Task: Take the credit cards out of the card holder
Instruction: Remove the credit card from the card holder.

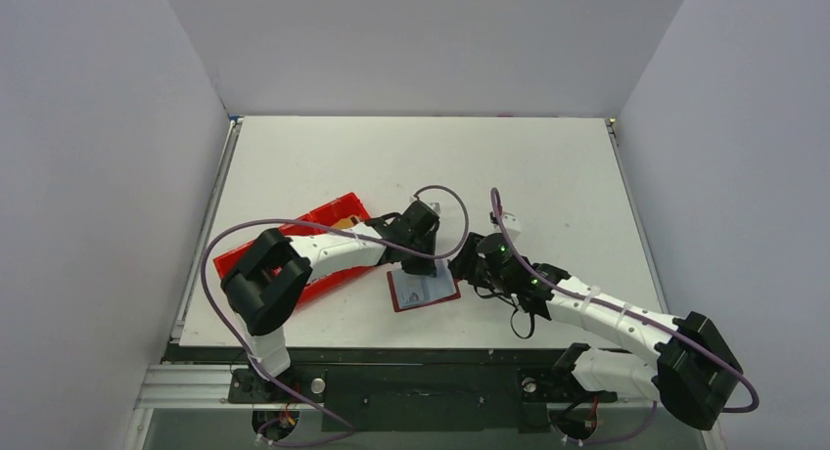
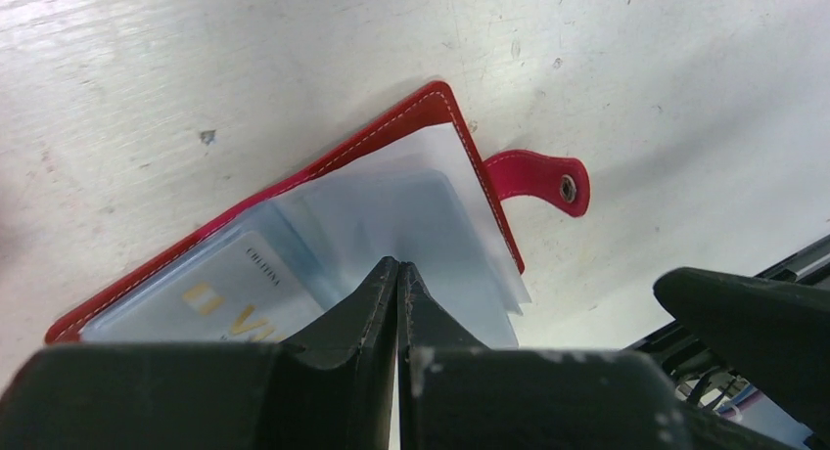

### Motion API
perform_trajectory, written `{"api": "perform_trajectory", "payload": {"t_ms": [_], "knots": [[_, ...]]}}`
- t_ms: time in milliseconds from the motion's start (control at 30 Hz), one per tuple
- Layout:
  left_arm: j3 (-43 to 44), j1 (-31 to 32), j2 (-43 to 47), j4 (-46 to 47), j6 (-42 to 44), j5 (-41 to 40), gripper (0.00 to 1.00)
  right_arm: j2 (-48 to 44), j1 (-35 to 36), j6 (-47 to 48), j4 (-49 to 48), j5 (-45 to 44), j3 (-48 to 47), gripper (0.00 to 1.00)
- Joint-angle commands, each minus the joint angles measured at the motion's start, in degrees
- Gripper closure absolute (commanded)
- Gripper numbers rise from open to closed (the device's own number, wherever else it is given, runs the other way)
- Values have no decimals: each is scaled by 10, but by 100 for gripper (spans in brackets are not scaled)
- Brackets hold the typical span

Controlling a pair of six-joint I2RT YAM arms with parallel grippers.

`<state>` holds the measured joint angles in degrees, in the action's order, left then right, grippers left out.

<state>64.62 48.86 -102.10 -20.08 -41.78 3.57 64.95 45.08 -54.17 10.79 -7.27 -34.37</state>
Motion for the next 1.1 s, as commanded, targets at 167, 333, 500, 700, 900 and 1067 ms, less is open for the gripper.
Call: {"api": "perform_trajectory", "payload": {"t_ms": [167,333,500,700,900,1067], "knots": [[51,15,-59,23,-2,14,100,-34,3,8,31,-39,15,54],[52,13,-39,7,1,3,100,-26,2,17,30,-28,7,54],[44,2,20,-20,11,-29,97,-10,6,34,28,-5,-19,54],[11,-29,88,-41,18,-44,92,39,27,49,27,12,-65,54],[-45,-63,143,-51,19,-49,91,112,61,58,20,30,-119,54],[-89,-77,165,-49,18,-45,91,170,56,58,-31,75,-124,56]]}}
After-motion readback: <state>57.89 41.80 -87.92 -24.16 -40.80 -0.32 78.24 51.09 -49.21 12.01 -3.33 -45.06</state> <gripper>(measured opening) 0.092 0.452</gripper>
